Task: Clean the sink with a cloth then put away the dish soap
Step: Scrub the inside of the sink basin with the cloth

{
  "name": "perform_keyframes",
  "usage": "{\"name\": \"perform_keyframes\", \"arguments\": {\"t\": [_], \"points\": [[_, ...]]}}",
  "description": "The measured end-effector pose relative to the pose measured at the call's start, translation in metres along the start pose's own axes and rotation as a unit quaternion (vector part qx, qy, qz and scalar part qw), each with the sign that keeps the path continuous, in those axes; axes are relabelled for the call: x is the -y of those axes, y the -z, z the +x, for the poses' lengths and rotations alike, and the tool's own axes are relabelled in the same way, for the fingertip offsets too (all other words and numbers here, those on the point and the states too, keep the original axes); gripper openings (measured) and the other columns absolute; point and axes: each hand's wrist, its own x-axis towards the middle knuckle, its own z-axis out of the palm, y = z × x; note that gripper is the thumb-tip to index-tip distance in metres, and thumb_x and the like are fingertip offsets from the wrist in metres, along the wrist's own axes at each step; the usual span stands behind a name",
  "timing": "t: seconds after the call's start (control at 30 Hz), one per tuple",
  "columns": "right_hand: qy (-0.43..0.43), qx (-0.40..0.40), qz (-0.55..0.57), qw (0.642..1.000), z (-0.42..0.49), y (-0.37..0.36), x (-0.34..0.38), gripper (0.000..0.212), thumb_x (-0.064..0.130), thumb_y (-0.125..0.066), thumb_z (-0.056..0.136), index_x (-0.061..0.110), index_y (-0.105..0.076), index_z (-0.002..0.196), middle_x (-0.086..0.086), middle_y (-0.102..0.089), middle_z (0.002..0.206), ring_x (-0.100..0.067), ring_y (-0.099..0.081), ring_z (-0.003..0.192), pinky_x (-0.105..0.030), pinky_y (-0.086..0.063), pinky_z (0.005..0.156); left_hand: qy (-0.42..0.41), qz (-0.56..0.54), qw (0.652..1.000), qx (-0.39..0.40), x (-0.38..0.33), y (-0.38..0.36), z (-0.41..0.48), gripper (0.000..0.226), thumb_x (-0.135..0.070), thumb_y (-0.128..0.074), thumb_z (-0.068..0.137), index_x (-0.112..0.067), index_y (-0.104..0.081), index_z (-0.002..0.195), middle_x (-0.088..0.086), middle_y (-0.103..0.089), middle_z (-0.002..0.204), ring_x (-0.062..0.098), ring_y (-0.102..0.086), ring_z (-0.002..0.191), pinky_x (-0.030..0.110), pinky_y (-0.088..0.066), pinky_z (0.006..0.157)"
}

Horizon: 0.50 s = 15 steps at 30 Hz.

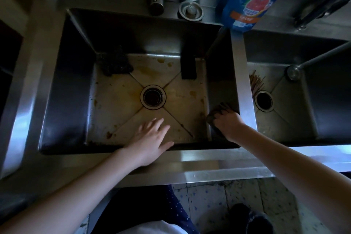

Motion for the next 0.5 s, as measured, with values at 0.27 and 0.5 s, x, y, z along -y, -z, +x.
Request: {"name": "perform_keyframes", "arguments": {"t": [0.27,0.5], "points": [[-0.003,-0.020,0.015,1.000,-0.005,-0.008,0.003,0.044,0.017,-0.051,0.093,0.018,-0.045,0.137,-0.005,-0.045,0.143,-0.027,-0.040,0.134,-0.040,-0.010,0.121,-0.037,0.015,0.998,-0.051,-0.007,-0.009,-0.010,0.054,-0.049,-0.019,0.097,-0.021,-0.031,0.142,0.001,-0.028,0.148,0.021,-0.029,0.132,0.040,-0.027,0.107],[-0.003,-0.021,0.000,1.000,-0.011,-0.012,0.008,0.043,0.017,-0.045,0.094,0.018,-0.047,0.137,-0.006,-0.046,0.141,-0.029,-0.041,0.132,-0.043,-0.002,0.122,-0.039,0.019,0.997,-0.061,-0.009,-0.023,-0.017,0.058,-0.054,-0.021,0.095,-0.023,-0.026,0.143,0.000,-0.032,0.140,0.019,-0.035,0.123,0.035,-0.032,0.099]]}}
